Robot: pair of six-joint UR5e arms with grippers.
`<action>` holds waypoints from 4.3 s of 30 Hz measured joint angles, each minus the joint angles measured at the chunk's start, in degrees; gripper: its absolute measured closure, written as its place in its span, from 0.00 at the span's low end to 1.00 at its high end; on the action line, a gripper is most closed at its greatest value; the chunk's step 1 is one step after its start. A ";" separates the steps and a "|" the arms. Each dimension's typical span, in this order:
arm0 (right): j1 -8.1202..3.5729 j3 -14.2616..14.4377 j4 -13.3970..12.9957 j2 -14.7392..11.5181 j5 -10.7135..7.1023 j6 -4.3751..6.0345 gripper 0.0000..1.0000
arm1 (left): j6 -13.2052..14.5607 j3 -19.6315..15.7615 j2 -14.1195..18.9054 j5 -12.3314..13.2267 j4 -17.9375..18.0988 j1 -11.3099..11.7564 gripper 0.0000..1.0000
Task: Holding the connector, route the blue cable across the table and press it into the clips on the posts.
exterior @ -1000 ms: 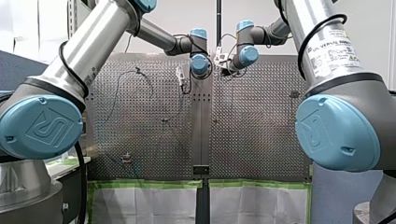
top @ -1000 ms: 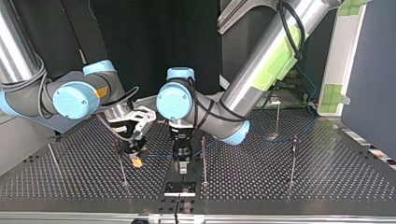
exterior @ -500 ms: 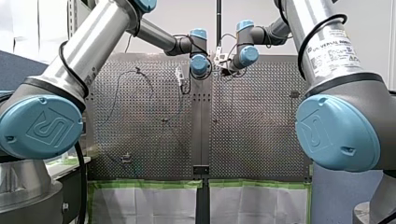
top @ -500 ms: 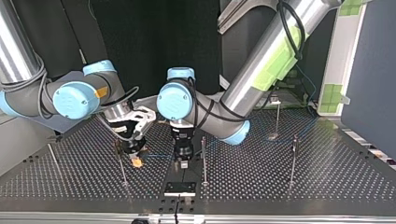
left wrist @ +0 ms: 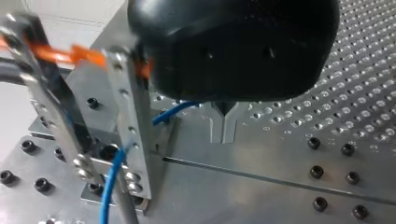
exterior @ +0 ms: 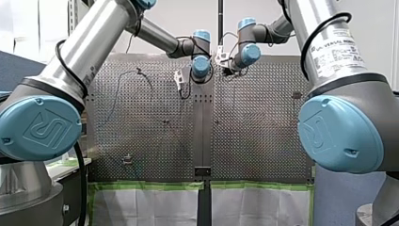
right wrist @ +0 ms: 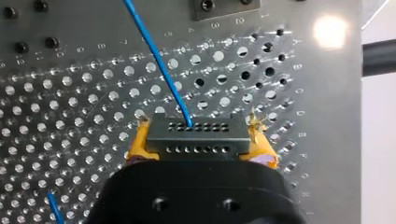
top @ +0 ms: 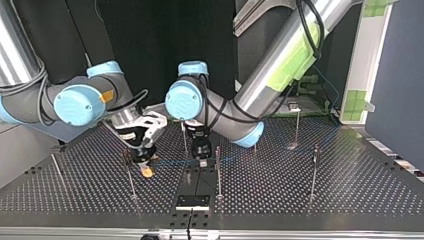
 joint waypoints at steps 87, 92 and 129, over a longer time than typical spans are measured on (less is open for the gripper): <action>-2.22 27.31 -8.34 0.19 1.46 -3.72 1.00 | -2.13 -29.56 -4.12 12.96 28.11 -3.80 1.00; -2.84 27.31 -9.27 1.26 1.35 -3.64 1.00 | -2.46 -28.33 -4.49 14.24 28.17 -2.83 1.00; -7.60 20.85 -15.88 8.58 -3.12 -1.14 1.00 | -2.83 -14.29 -13.62 22.63 19.95 6.15 1.00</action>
